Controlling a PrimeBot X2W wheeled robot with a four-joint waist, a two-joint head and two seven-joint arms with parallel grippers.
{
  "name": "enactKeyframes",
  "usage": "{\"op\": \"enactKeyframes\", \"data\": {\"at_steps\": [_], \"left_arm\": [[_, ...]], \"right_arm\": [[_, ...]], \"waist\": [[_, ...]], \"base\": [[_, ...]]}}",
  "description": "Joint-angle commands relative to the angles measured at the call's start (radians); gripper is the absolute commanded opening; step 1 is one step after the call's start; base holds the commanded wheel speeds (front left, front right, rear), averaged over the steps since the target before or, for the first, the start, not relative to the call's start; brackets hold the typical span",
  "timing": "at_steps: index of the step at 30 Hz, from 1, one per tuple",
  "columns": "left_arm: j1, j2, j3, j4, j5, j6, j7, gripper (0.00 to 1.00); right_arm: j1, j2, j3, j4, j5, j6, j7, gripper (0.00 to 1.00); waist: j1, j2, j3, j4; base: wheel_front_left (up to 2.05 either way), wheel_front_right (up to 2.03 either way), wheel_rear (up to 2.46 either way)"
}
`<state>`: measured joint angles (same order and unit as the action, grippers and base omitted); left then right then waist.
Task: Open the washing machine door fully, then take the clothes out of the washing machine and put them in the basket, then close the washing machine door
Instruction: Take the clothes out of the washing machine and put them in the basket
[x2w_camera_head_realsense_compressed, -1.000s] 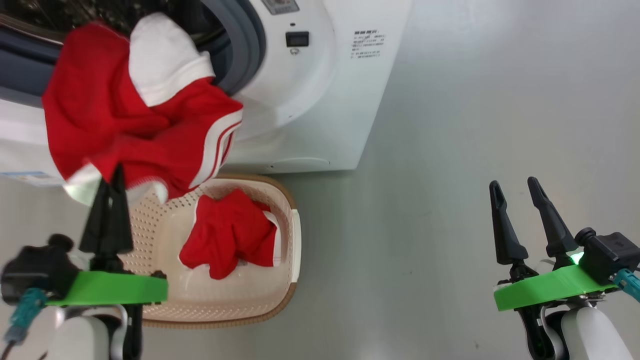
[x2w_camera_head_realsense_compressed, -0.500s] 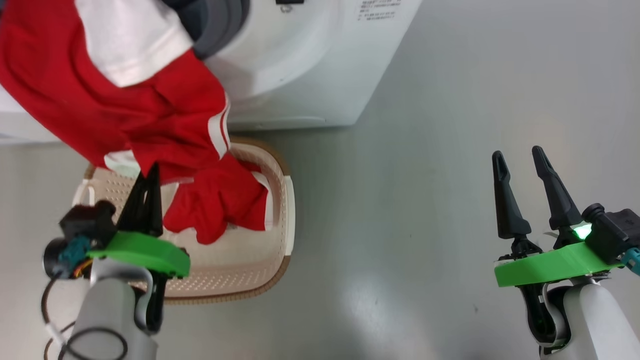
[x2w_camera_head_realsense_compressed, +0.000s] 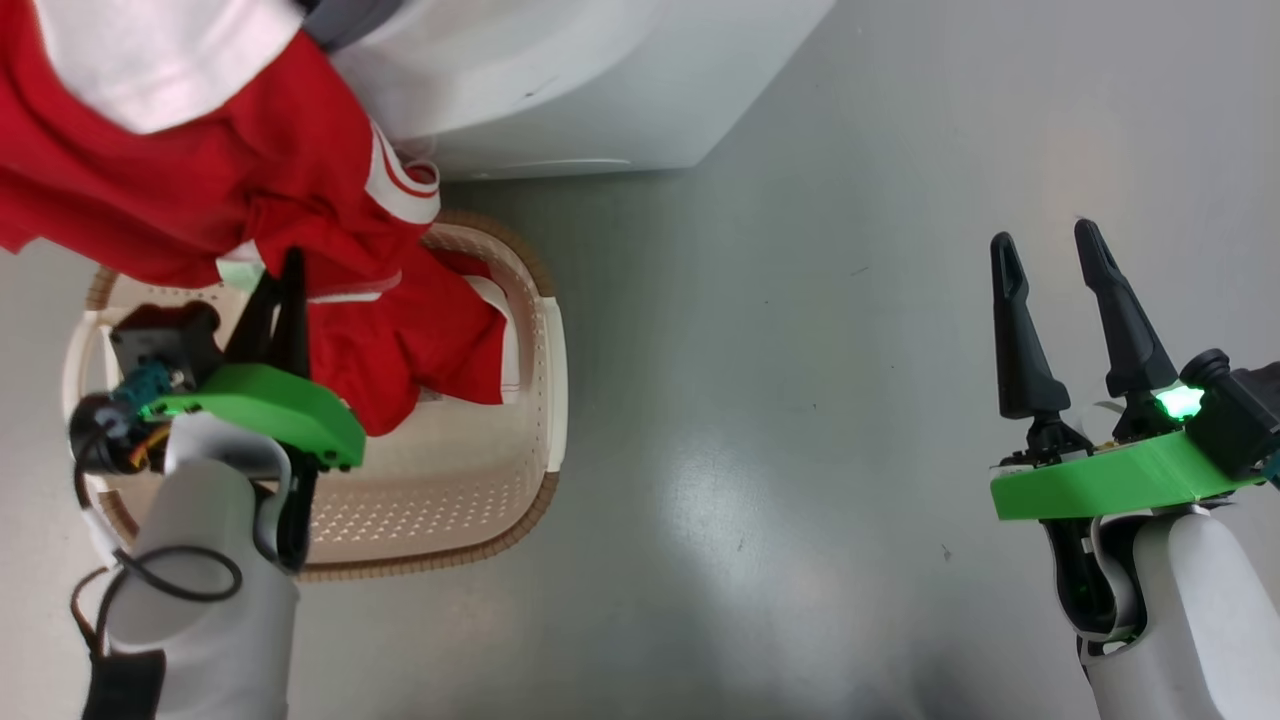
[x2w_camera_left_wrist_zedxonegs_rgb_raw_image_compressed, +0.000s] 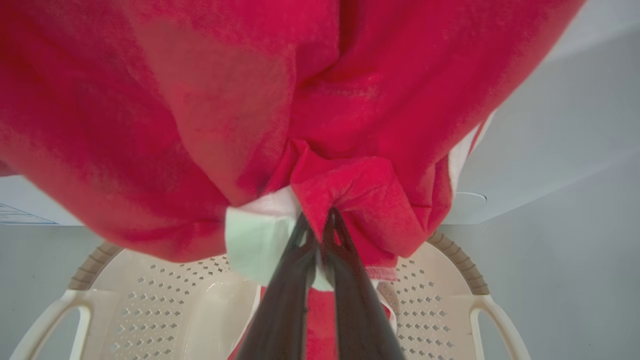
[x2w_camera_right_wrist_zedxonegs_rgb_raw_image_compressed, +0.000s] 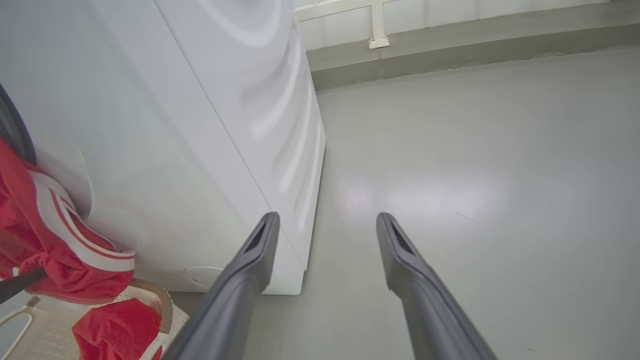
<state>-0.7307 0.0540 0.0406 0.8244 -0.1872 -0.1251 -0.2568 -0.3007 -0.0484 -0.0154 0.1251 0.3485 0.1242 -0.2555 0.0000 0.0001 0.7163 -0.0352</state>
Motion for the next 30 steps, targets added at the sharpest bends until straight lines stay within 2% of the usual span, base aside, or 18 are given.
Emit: {"op": "enactKeyframes", "data": {"at_steps": [1,4,5,7,8,9,10,11,20,30], "left_arm": [[-0.006,0.045,0.03,0.005,0.01,-0.006,-0.005,0.1],[-0.028,0.048,0.037,0.031,0.016,-0.006,-0.005,0.19],[-0.032,0.049,0.04,0.038,0.018,-0.006,-0.005,0.24],[-0.039,0.05,0.047,0.047,0.023,-0.006,-0.005,0.44],[-0.043,0.05,0.05,0.05,0.025,-0.006,-0.005,0.46],[-0.045,0.049,0.052,0.051,0.027,-0.006,-0.005,0.75],[-0.046,0.049,0.054,0.051,0.028,-0.006,-0.005,0.94],[-0.047,0.048,0.055,0.051,0.03,-0.006,-0.005,1.0],[-0.038,0.032,0.062,0.009,0.017,-0.006,-0.005,1.0],[0.055,0.012,0.042,-0.137,0.005,-0.006,-0.005,1.0]], "right_arm": [[0.003,-0.002,0.029,-0.024,-0.009,0.007,-0.006,1.0],[-0.002,-0.002,0.031,-0.023,-0.008,0.007,-0.006,1.0],[-0.003,-0.002,0.032,-0.023,-0.008,0.007,-0.006,1.0],[-0.004,-0.002,0.033,-0.021,-0.009,0.007,-0.006,1.0],[-0.005,-0.002,0.033,-0.021,-0.009,0.007,-0.006,1.0],[-0.006,-0.002,0.033,-0.021,-0.01,0.007,-0.006,1.0],[-0.006,-0.002,0.032,-0.021,-0.01,0.007,-0.006,1.0],[-0.007,-0.002,0.031,-0.02,-0.01,0.007,-0.006,1.0],[-0.021,-0.002,0.017,-0.015,-0.015,0.007,-0.006,1.0],[-0.002,-0.002,0.01,-0.013,-0.029,0.007,-0.006,1.0]], "waist": [[0.0,-0.0001,0.011,-0.008],[0.0,-0.0001,0.015,-0.01],[0.0,-0.0001,0.015,-0.01],[0.0,-0.0001,0.015,-0.011],[0.0,-0.0001,0.015,-0.011],[0.0,-0.0001,0.015,-0.011],[0.0,-0.0001,0.014,-0.01],[0.0,-0.0001,0.014,-0.009],[0.0,-0.0001,0.012,0.01],[0.0,-0.0001,-0.029,0.032]], "base": [[0.0,0.0,0.0],[0.0,0.0,0.0],[0.0,0.0,0.0],[0.0,0.0,0.0],[0.0,0.0,0.0],[0.0,0.0,0.0],[0.0,0.0,0.0],[0.0,0.0,0.0],[0.0,0.0,0.0],[0.0,0.0,0.0]]}}
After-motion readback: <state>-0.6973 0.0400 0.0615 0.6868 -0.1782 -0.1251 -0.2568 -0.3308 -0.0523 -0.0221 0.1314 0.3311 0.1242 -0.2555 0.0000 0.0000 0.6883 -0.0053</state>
